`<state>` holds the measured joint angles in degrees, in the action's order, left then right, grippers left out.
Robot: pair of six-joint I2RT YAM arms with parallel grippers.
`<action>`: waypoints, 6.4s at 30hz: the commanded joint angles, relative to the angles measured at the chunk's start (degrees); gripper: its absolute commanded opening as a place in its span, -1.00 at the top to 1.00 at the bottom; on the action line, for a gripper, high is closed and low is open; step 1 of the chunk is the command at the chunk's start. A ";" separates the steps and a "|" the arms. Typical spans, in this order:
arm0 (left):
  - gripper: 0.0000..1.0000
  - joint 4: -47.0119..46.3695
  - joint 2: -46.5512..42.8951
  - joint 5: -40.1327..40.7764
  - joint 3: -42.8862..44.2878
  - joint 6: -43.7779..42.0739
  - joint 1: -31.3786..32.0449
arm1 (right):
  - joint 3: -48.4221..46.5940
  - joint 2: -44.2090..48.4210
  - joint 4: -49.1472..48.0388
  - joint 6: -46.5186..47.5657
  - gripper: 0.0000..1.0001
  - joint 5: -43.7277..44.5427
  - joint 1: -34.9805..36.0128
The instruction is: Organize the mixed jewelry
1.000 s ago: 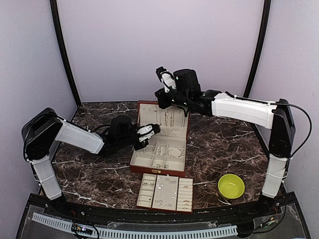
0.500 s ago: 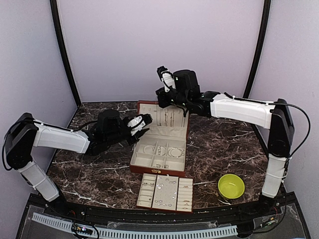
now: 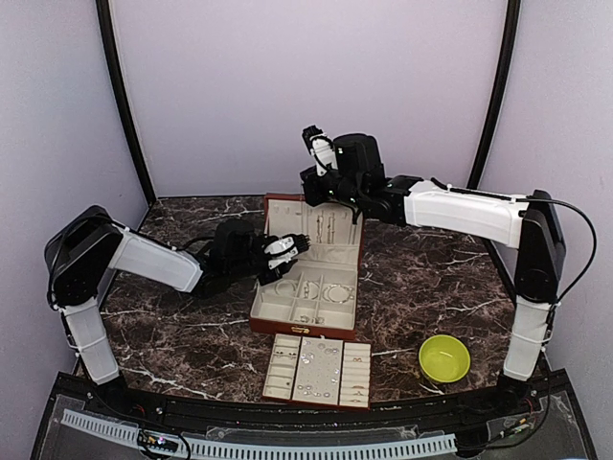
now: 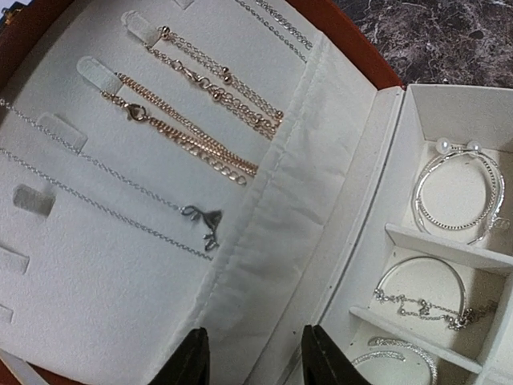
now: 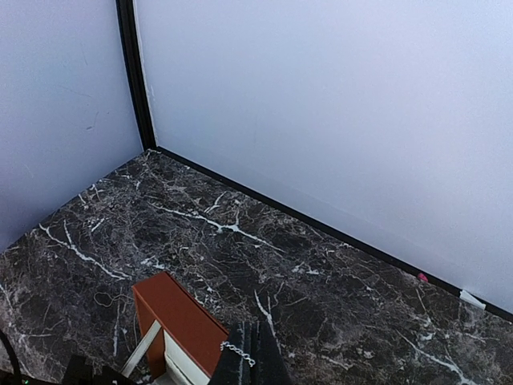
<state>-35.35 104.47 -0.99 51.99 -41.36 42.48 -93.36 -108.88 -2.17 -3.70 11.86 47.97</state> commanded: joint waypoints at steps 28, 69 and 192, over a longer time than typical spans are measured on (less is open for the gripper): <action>0.51 -5.16 7.15 3.66 5.24 -5.39 -0.41 | 0.29 -0.10 -2.83 -0.33 1.00 -0.73 0.29; 1.00 -7.17 2.79 2.37 0.14 -3.73 0.80 | -0.31 -4.03 -4.59 -0.91 1.00 -3.89 0.38; -0.37 16.28 -47.37 4.10 -9.65 24.74 -4.60 | -30.01 -17.44 39.08 -3.68 1.00 7.18 4.38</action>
<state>-19.57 58.83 3.81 42.15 -17.30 38.09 -121.12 -125.73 34.50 -5.48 16.88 52.49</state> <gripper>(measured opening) 0.685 0.007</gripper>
